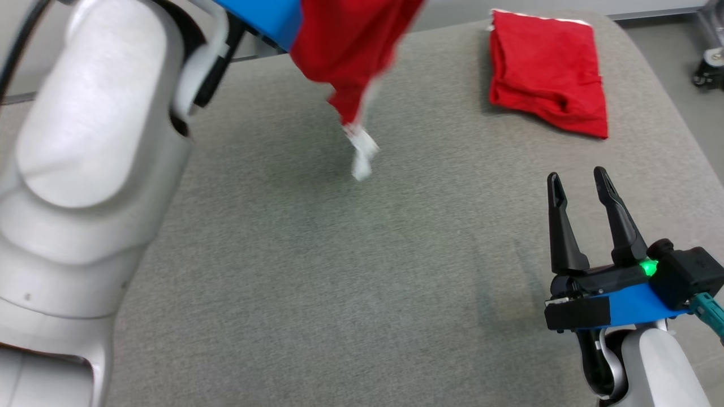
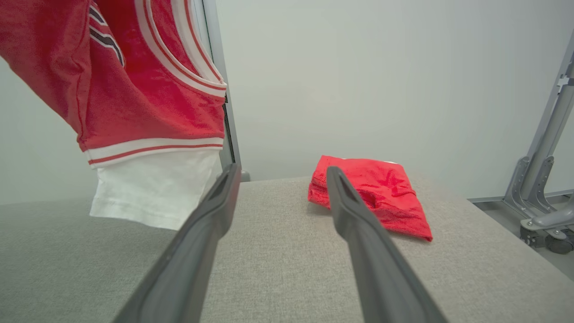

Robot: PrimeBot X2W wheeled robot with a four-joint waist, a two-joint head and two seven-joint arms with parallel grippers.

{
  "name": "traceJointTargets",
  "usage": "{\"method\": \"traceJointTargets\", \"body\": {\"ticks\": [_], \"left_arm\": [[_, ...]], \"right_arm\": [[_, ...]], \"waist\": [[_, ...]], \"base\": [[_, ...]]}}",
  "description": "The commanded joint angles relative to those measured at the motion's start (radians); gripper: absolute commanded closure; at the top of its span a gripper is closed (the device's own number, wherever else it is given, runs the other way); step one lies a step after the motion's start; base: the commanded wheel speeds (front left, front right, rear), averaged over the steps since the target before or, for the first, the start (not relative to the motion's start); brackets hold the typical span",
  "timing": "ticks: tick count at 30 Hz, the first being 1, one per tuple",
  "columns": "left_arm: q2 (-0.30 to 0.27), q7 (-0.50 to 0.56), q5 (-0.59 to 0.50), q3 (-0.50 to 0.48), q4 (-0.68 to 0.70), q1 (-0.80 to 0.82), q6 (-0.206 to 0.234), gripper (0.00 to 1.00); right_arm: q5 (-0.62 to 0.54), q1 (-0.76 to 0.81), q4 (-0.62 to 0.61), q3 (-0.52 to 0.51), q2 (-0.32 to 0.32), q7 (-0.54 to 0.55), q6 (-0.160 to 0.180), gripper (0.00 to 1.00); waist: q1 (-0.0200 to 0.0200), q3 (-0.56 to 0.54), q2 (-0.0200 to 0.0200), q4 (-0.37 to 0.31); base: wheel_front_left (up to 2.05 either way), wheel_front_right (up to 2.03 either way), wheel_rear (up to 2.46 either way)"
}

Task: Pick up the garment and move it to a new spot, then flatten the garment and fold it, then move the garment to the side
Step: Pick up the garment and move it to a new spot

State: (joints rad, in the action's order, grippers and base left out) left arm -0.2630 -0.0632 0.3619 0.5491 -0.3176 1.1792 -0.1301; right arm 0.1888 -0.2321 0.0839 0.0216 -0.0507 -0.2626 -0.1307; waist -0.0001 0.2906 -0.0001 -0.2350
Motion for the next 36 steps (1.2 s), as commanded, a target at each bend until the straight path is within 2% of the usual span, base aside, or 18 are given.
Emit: {"method": "traceJointTargets", "body": {"ticks": [1, 10, 17, 22, 23, 28, 36], "left_arm": [[0.011, 0.006, 0.009, 0.016, 0.002, -0.032, 0.000, 1.00], [0.012, -0.056, 0.058, 0.044, -0.075, -0.312, 0.045, 1.00], [-0.020, -0.151, 0.118, 0.023, -0.184, -0.617, 0.103, 1.00], [-0.031, -0.189, 0.133, 0.004, -0.244, -0.741, 0.123, 1.00], [-0.026, -0.197, 0.132, -0.010, -0.249, -0.761, 0.128, 0.00], [-0.014, -0.203, 0.110, -0.061, -0.206, -0.787, 0.142, 0.00], [-0.004, -0.203, 0.004, -0.256, -0.025, -0.944, 0.157, 0.00]], "right_arm": [[0.010, 0.012, 0.002, 0.000, 0.000, -0.003, 0.000, 0.00], [0.008, 0.028, 0.011, -0.015, 0.000, -0.003, 0.000, 0.00], [0.003, 0.029, 0.032, -0.013, -0.001, -0.003, 0.000, 0.00], [0.000, 0.037, 0.058, -0.001, -0.001, -0.003, 0.000, 0.00], [-0.002, 0.043, 0.070, 0.007, -0.001, -0.003, 0.000, 0.00], [-0.005, 0.061, 0.086, 0.010, -0.001, -0.003, 0.000, 0.00], [-0.003, 0.099, 0.106, 0.004, -0.001, -0.003, 0.000, 0.00]], "waist": [[0.0001, -0.022, 0.0001, -0.035], [0.0001, -0.024, 0.0001, -0.023], [0.0001, -0.033, 0.0001, 0.023], [0.0001, -0.055, 0.0001, 0.055], [0.0001, -0.066, 0.0001, 0.065], [0.0001, -0.097, 0.0001, 0.087], [0.0001, -0.153, 0.0001, 0.139]], "base": [[0.00, 0.00, 0.00], [0.00, 0.00, 0.00], [0.00, 0.00, 0.00], [0.00, 0.00, 0.00], [0.00, 0.00, 0.00], [0.00, 0.00, 0.00], [0.00, 0.00, 0.00]]}}
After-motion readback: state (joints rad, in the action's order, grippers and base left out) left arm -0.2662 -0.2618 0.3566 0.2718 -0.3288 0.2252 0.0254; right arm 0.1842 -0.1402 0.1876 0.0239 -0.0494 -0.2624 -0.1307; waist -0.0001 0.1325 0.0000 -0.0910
